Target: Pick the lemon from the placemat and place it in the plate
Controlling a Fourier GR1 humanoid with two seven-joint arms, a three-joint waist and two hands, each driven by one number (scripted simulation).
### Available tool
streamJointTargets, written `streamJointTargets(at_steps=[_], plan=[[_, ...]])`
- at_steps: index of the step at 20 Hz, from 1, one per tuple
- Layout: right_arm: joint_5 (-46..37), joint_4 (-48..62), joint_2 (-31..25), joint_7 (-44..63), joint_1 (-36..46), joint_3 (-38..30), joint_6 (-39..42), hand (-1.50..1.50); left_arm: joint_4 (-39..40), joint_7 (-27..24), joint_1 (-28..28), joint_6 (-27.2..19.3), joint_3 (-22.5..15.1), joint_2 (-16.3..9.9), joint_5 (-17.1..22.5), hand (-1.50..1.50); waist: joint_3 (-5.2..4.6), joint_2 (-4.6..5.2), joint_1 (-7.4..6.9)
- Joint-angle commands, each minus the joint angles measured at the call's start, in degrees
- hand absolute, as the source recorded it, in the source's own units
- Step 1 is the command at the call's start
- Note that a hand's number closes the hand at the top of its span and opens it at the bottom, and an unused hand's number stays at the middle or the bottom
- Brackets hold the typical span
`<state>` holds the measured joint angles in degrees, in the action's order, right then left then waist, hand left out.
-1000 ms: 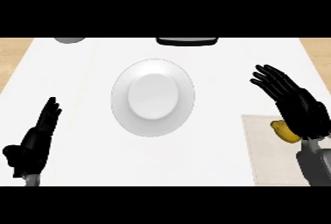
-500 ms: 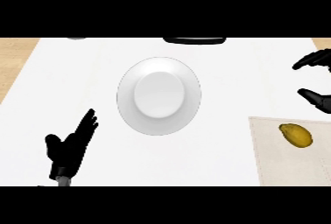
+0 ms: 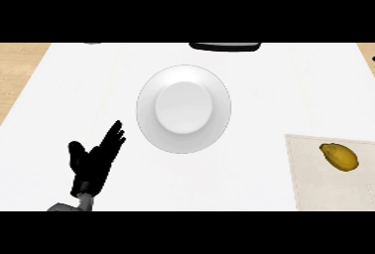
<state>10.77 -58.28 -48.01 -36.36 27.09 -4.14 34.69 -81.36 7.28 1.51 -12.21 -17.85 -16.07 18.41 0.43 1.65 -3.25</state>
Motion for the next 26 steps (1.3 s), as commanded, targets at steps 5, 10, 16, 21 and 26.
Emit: streamJointTargets(at_steps=[5,10,16,21,26], plan=[[-18.48,-1.81,-10.39,-14.48,0.63,12.28,3.11,-1.50,1.34,1.02,1.59,1.14,0.35,0.04,0.43,0.00,-0.13,-0.10,-0.71],[-26.74,-1.47,-12.63,-22.37,-0.19,19.05,-4.01,-1.50,2.15,2.19,2.57,-0.07,0.62,0.57,-0.51,0.00,-0.26,-0.87,1.08],[-35.00,4.75,-9.57,-25.08,2.18,25.02,-12.33,-1.50,0.30,1.64,-1.20,0.21,1.00,0.71,-0.48,0.00,-0.34,-1.25,1.27],[-39.90,7.76,-3.33,-24.61,0.75,26.75,-20.77,-1.50,4.15,0.53,0.98,2.04,3.12,1.16,-0.78,0.00,-0.40,-1.40,2.50],[-44.01,9.98,-3.13,-24.33,0.90,28.03,-19.32,-1.50,2.75,2.11,0.65,0.33,3.65,1.94,-2.50,0.00,-0.41,-1.55,2.78]])
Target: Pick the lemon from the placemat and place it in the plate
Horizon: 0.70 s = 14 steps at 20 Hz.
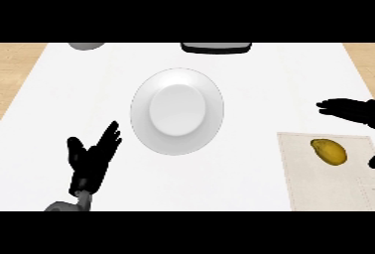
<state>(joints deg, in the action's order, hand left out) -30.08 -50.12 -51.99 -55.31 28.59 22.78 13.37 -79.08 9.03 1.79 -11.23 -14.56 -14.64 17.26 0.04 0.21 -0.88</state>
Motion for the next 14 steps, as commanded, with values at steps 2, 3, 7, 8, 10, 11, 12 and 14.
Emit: streamJointTargets(at_steps=[2,3,7,8,10,11,12,14], plan=[[-4.32,8.36,1.59,-9.69,-0.12,0.96,-0.44,-1.50,2.73,-1.04,1.30,0.45,0.61,1.38,-1.25,0.00,0.01,0.13,0.03],[-4.52,5.97,1.78,-7.98,0.54,1.68,1.71,-1.50,-1.70,3.91,2.33,-1.10,0.48,1.10,-0.95,0.00,0.01,-0.03,0.09],[-5.85,7.67,3.13,-8.38,-0.06,0.38,-0.12,-1.50,-5.04,0.75,-5.08,-0.97,-1.59,1.98,-3.19,0.00,0.00,-0.13,0.03],[-5.09,1.75,2.98,-6.65,-3.22,1.04,0.11,-1.50,-4.83,0.62,-5.81,1.21,0.93,-0.04,-1.07,0.00,-0.04,-0.28,0.51],[-7.27,3.73,5.64,-5.10,-3.49,0.59,-3.15,-1.50,-5.09,-0.82,-7.02,1.59,-0.11,0.91,-2.53,0.00,-0.03,-0.22,0.39],[-7.00,4.28,5.32,-6.46,-3.37,-1.27,-3.60,-1.50,-0.72,2.09,0.25,0.14,2.04,2.16,-2.94,0.00,-0.03,-0.16,0.75],[-9.17,4.55,7.53,-1.97,0.01,-1.58,-2.85,-1.50,-0.95,0.20,-1.93,-0.22,-0.04,3.75,-4.83,0.00,-0.04,-0.16,0.51],[-11.05,2.67,6.77,-2.48,-2.99,-2.49,-5.24,-1.50,-3.23,0.36,-3.51,3.13,3.55,0.94,-2.18,0.00,-0.04,-0.23,0.61]])
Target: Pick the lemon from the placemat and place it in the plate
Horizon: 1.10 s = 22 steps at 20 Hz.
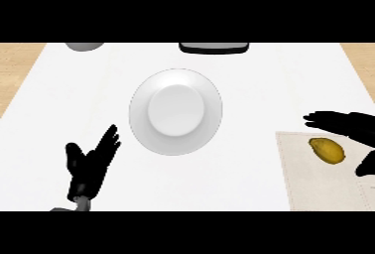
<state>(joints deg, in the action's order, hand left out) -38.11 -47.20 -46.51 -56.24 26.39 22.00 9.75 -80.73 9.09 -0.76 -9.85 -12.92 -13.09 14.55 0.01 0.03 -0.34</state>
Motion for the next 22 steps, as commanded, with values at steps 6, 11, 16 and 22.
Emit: streamJointTargets(at_steps=[6,11,16,22], plan=[[-8.95,4.33,5.27,-0.45,-0.28,-4.16,-4.85,-1.50,-3.41,3.12,-1.20,1.80,2.83,-0.04,-1.29,0.00,0.01,0.00,-0.05],[-12.88,5.31,6.89,-1.53,-1.15,-4.53,-6.24,-1.50,1.88,1.28,2.56,1.77,2.75,3.72,-3.12,0.00,-0.01,0.02,0.21],[-17.95,9.47,10.08,-0.43,2.23,-5.09,-6.11,-1.50,2.35,0.99,1.72,4.58,4.97,2.72,-2.79,0.00,0.00,0.04,-0.02],[-20.51,15.67,8.61,-8.65,2.81,-6.48,-16.62,1.50,-0.14,0.53,-1.09,3.21,3.22,3.89,-5.04,0.00,0.04,0.10,-0.30]])
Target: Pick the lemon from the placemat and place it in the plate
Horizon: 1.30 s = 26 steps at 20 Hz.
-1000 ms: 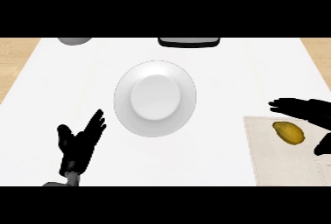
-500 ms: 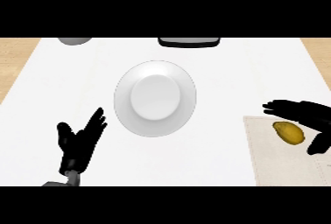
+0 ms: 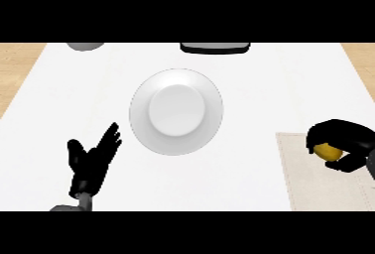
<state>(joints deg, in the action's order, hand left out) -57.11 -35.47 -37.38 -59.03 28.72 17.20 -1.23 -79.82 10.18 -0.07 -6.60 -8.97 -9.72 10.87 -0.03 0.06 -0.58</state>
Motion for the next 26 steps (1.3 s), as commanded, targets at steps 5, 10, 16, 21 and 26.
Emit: streamJointTargets(at_steps=[5,10,16,21,26], plan=[[-2.87,4.63,3.04,-3.94,1.43,-2.48,-7.06,1.50,-2.33,-1.73,-5.46,1.67,-0.20,0.10,-1.34,0.00,0.06,0.03,-0.11],[4.22,-4.20,14.40,9.50,1.30,-5.64,-3.52,1.50,-2.69,1.70,-2.15,-0.19,0.93,0.37,-0.94,0.00,-0.07,-0.54,0.87],[7.85,-3.48,29.05,28.50,1.55,-10.93,-8.82,1.50,-1.84,2.11,-1.85,0.28,0.54,0.36,-0.80,0.00,-0.08,-1.78,0.98],[8.04,-7.29,36.87,40.85,4.45,-13.43,-17.75,1.50,-1.69,2.24,-1.53,0.24,0.60,0.38,-0.81,0.00,-0.15,-2.68,0.30],[12.29,-10.58,37.22,52.34,6.21,-15.28,-29.07,1.50,-1.27,2.40,-1.05,0.82,-0.40,1.11,-0.78,0.00,0.11,-2.06,-2.00]])
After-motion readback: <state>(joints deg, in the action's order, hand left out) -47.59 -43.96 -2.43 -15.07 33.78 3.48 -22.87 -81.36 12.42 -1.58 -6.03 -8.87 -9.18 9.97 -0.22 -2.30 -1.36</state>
